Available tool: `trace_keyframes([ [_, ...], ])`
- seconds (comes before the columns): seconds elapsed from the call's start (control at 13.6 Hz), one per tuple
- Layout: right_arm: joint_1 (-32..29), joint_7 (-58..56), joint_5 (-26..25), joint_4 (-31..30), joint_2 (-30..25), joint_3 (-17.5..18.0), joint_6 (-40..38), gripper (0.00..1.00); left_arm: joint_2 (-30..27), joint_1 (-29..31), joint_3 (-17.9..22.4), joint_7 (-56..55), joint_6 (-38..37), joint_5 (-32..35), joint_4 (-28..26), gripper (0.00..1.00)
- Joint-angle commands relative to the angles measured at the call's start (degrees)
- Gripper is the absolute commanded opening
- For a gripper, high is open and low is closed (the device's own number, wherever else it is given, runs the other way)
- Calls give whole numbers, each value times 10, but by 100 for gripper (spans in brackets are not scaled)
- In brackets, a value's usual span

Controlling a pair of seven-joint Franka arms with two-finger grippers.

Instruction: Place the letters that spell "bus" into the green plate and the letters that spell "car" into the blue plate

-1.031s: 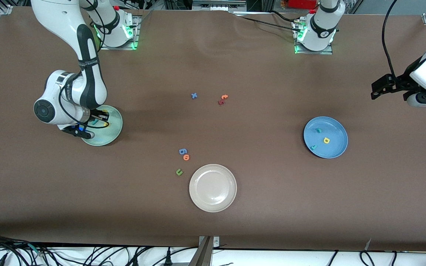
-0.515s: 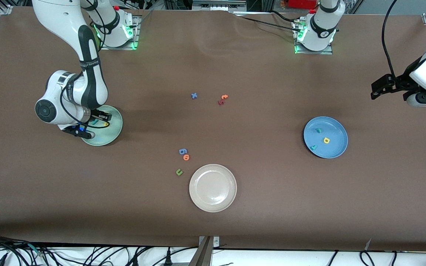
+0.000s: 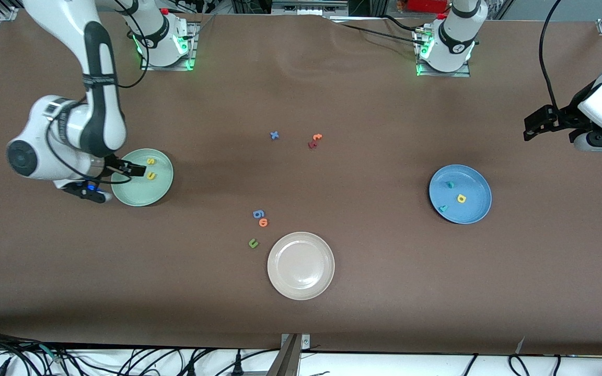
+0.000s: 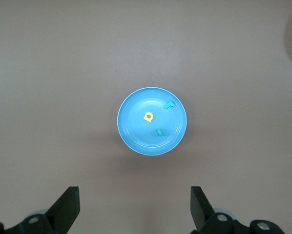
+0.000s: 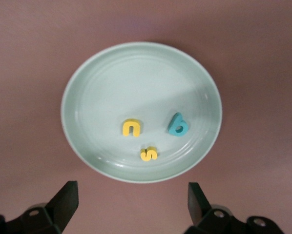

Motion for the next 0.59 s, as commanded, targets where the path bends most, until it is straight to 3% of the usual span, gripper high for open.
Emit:
trace_keyframes([
  [0.0,3,-7,-3,82,-3,-27,-88,99,-3,0,1,6,7,-17,-5,100],
  [0.29,-1,-9,-3,215,0,-65,-224,99,-3,0,1,6,7,-17,-5,100],
  [0.52,1,-7,-13,280,0,-73,-267,99,-3,0,1,6,7,-17,-5,100],
])
